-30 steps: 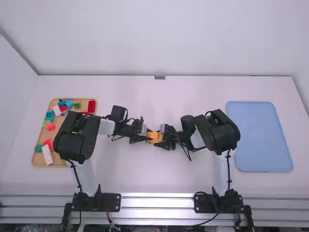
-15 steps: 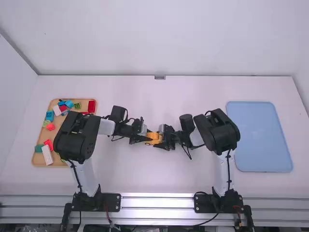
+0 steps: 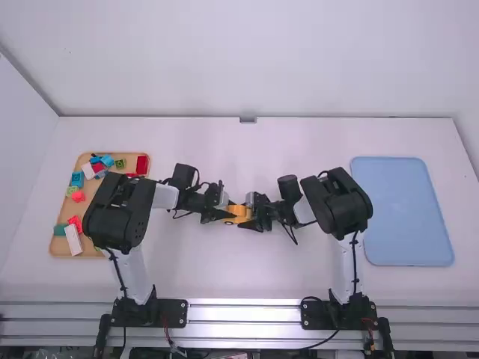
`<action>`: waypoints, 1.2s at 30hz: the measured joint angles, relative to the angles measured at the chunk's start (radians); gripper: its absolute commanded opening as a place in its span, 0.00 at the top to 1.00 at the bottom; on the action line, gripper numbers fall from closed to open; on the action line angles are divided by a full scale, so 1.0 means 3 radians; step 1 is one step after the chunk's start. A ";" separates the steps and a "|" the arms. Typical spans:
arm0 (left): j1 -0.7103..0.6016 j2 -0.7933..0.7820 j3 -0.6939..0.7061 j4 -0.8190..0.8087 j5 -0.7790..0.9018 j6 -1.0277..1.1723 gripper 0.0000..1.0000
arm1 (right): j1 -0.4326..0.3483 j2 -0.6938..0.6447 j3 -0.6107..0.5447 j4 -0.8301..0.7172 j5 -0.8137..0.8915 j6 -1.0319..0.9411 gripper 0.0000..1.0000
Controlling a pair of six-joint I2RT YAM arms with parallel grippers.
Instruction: Assemble lego blocks to make yellow taxi
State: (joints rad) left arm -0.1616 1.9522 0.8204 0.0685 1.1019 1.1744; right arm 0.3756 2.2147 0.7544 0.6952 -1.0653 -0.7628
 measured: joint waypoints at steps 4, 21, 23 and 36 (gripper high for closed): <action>-0.0081 -0.0039 0.0024 -0.0039 -0.0150 -0.0015 0.76 | -0.0029 0.0000 0.0000 -0.0014 -0.0024 -0.0022 0.47; -0.0234 -0.0150 0.0086 -0.0224 -0.0572 -0.0118 0.88 | -0.0052 -0.0014 -0.0001 -0.0045 -0.0015 -0.0052 0.46; -0.0249 -0.0164 0.0086 -0.0226 -0.0605 -0.0126 0.89 | -0.0053 -0.0017 -0.0003 -0.0047 -0.0010 -0.0055 0.46; -0.0340 -0.0205 0.0178 -0.0357 -0.0820 -0.0178 0.75 | -0.0075 -0.0022 -0.0008 -0.0025 0.0018 -0.0025 0.43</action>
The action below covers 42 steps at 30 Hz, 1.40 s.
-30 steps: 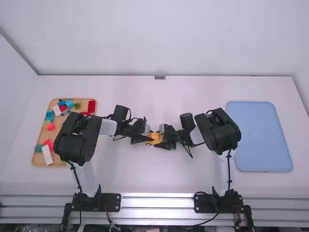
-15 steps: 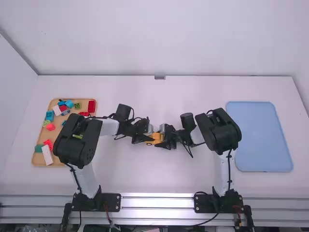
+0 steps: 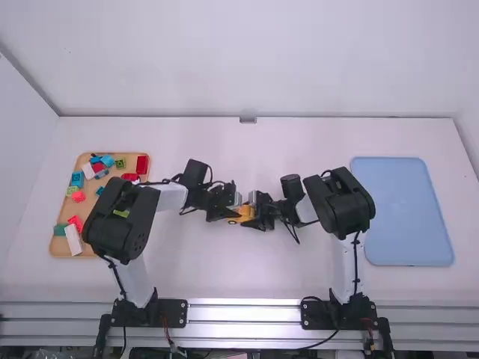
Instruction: Assemble lego blocks to make yellow taxi
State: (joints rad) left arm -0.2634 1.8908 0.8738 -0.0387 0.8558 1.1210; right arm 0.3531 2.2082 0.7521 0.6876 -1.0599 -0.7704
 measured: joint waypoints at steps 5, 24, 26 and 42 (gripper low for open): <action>-0.0005 0.0031 0.0083 -0.0098 -0.0019 0.0015 0.72 | 0.0000 0.0000 0.0000 0.0024 0.0027 0.0018 0.43; 0.0217 0.0146 0.0074 -0.0215 0.0282 0.0423 0.55 | 0.0057 0.0000 0.0001 0.0088 0.0078 0.0128 0.44; 0.0248 0.0146 0.0072 -0.0245 0.0337 0.0488 0.45 | 0.0057 0.0000 0.0001 0.0089 0.0078 0.0131 0.44; 0.0907 -0.0916 0.0041 -0.0676 0.0482 0.0343 0.01 | -0.0071 -0.0298 -0.0011 -0.0310 0.0323 0.0350 0.45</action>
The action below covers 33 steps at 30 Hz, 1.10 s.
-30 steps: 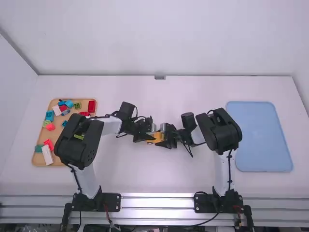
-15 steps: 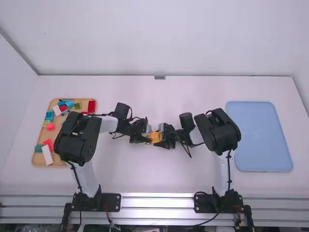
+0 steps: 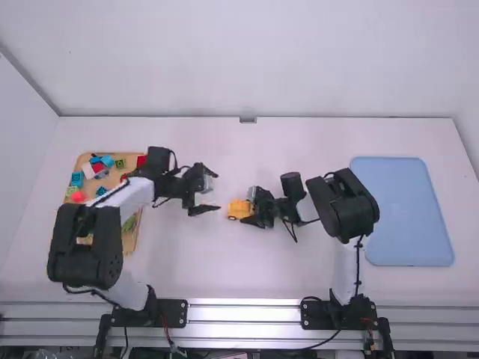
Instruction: Assemble lego blocks to make yellow taxi
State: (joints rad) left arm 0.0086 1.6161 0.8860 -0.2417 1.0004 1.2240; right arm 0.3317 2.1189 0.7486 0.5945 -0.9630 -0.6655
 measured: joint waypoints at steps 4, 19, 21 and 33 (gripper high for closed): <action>0.0285 -0.0234 0.0000 0.0014 -0.0121 -0.0482 0.01 | -0.0245 -0.0655 -0.0013 -0.0778 0.0500 -0.0024 0.45; 0.0326 -0.0256 -0.0003 0.0375 -0.1039 -0.1672 0.01 | -0.2082 -0.2251 -0.0013 -0.1781 0.2338 0.0187 0.53; 0.0326 -0.0256 -0.0009 0.0399 -0.1061 -0.1694 0.01 | -0.2338 -0.2221 -0.0013 -0.1652 0.2337 0.0289 0.52; 0.0326 -0.0256 -0.0099 0.0554 -0.1122 -0.1818 0.01 | -0.3103 -0.1016 0.0183 -0.1197 0.2284 0.0898 0.36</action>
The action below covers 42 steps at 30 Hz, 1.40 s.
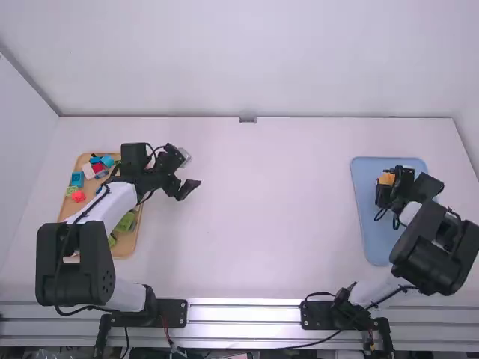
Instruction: Assemble lego blocks to make yellow taxi
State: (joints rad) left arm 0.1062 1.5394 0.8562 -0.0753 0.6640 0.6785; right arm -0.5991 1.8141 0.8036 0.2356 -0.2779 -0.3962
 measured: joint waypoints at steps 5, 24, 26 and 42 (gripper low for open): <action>-0.0003 0.0000 0.0000 0.0038 -0.0299 -0.0287 0.01 | -0.0033 0.0289 0.0436 -0.0528 0.0057 0.0083 0.05; -0.0562 -0.1114 -0.0028 -0.0205 -0.2195 -0.1617 0.01 | 0.0944 -0.0979 0.0777 -0.1972 0.0753 0.0093 0.02; -0.0660 -0.1319 -0.0028 -0.0244 -0.2309 -0.1633 0.01 | 0.1096 -0.1132 0.0777 -0.2042 0.0754 0.0099 0.02; -0.0683 -0.2459 -0.0193 -0.0365 -0.2469 -0.1792 0.10 | 0.2000 -0.2220 0.0745 -0.2185 0.0852 0.0196 0.10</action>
State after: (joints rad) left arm -0.0986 0.8017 0.7982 -0.1848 -0.0769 0.1410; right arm 0.0010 1.1481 1.0271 -0.4198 -0.0223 -0.3374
